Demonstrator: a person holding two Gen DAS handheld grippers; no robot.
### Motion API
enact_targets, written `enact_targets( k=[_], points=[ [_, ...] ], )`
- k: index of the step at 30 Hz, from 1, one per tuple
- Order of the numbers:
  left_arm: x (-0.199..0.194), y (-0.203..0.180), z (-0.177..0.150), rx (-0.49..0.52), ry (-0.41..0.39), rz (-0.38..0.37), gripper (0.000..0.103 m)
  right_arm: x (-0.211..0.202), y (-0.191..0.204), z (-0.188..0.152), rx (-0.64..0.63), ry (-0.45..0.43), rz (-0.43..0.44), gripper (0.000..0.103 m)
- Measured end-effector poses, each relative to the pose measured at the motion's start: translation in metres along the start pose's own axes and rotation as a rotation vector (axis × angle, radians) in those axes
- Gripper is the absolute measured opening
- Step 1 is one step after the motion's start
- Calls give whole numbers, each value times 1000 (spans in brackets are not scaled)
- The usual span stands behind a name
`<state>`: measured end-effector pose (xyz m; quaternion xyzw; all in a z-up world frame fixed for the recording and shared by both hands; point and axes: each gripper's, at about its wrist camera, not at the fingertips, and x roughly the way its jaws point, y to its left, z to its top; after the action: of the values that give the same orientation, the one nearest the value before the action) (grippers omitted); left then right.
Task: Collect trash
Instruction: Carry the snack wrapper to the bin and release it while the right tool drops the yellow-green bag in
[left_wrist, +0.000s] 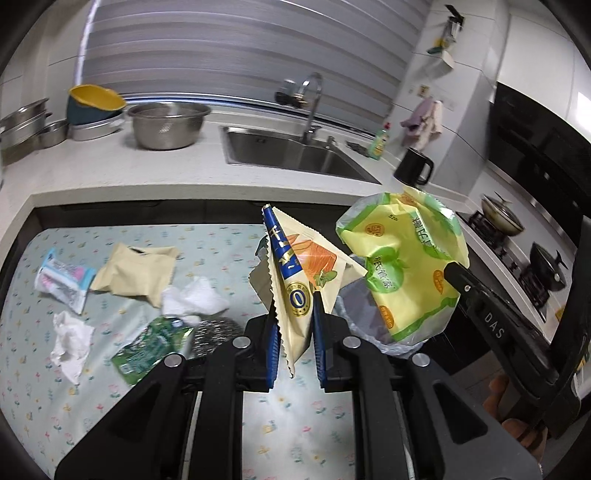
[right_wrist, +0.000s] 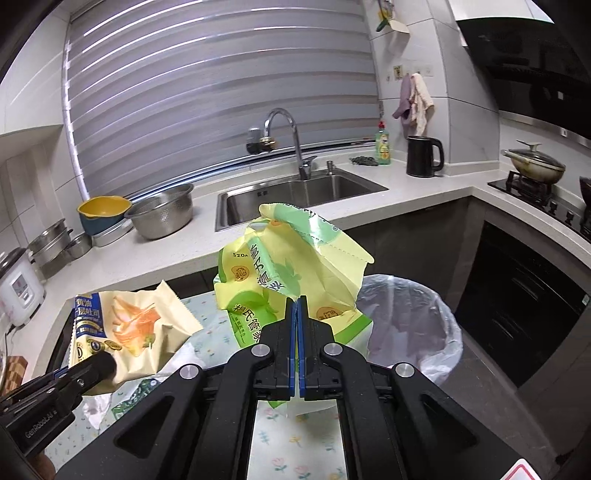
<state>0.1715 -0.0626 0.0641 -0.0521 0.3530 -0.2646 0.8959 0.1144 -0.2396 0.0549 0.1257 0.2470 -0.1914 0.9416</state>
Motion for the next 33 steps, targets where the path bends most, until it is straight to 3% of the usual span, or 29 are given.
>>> enact_targets(
  k=[15,18,24,31,33],
  points=[
    [91,-92,3,132,123,-127,15,6,-103,-4,117,2,-150,1],
    [113,-110,3,162,155,-166,16,13,-116,-6,133,12,-166,1],
    [158,-132,2,193,213,-174,16,24,-132,-15,159,28,-191,1],
    [184,-140,-3,214,241,-160,26,40,-143,-20,175,47,-209,1],
    [188,-138,-4,208,244,-150,36,44,-145,-18,177,48,-209,1]
  ],
)
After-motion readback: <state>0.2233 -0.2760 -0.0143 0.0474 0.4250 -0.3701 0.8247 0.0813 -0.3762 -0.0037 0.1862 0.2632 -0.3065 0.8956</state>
